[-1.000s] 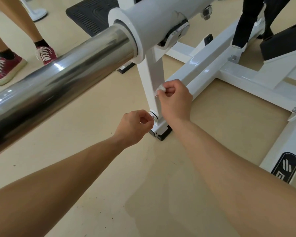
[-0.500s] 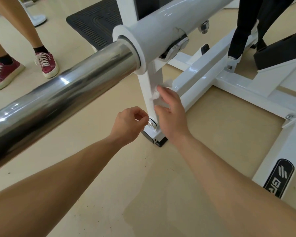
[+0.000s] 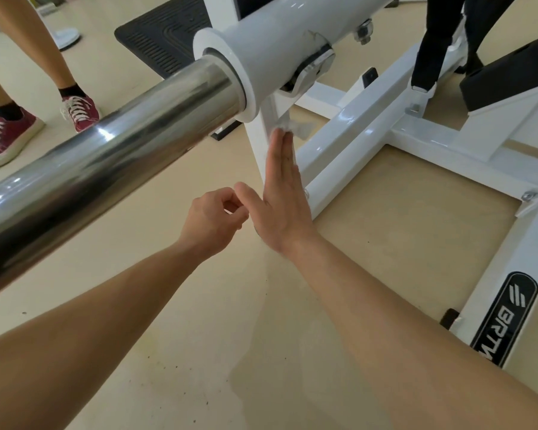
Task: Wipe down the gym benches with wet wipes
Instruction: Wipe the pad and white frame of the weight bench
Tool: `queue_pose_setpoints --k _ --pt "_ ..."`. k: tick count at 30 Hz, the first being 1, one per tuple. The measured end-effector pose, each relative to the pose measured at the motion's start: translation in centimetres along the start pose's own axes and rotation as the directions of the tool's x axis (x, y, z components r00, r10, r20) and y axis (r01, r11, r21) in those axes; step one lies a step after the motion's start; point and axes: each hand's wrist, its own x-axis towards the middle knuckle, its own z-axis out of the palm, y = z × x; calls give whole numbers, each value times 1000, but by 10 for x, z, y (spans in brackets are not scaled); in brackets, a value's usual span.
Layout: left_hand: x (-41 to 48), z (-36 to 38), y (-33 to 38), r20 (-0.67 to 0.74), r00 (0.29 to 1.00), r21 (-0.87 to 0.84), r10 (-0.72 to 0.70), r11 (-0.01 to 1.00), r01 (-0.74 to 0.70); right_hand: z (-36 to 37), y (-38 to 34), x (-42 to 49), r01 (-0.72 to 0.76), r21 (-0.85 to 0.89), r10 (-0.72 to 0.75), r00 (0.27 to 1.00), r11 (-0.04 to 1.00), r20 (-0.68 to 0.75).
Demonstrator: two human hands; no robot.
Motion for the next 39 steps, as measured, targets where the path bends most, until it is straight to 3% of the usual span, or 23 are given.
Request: queue_pose_setpoints --k 3,5,10,12,17,24,26,29,32,35,39 --pt "-1 4 -4 11 1000 2 25 1000 -25 10 26 -13 -214 40 208 971 976 114" --pt "-1 7 -7 18 999 14 39 999 -39 12 30 -17 -269 63 259 957 961 130" --pt "4 10 -11 34 997 78 67 995 -69 5 6 -8 -42 -10 42 999 999 25" --pt "6 13 -13 30 997 60 68 996 -70 7 13 -9 -28 -29 28 999 999 15" --pt "14 28 -24 61 998 23 22 999 -24 28 52 -26 -299 32 293 947 954 133" --pt "15 33 -44 120 993 94 3 995 -14 34 77 -35 -505 181 467 858 844 215" --pt "16 32 -48 115 993 95 -17 995 6 31 77 -34 -482 186 447 872 856 199" --pt "16 31 -49 109 994 90 -22 996 12 25 60 -25 -311 178 297 949 934 105" --pt "16 30 -43 98 995 81 -16 997 8 21 53 -20 -233 82 228 971 969 65" --pt "14 31 -38 103 995 69 -2 998 -5 23 68 -22 -327 53 319 940 943 119" --pt "6 32 -38 140 990 79 23 996 -34 32 93 -22 -521 131 480 840 843 253"
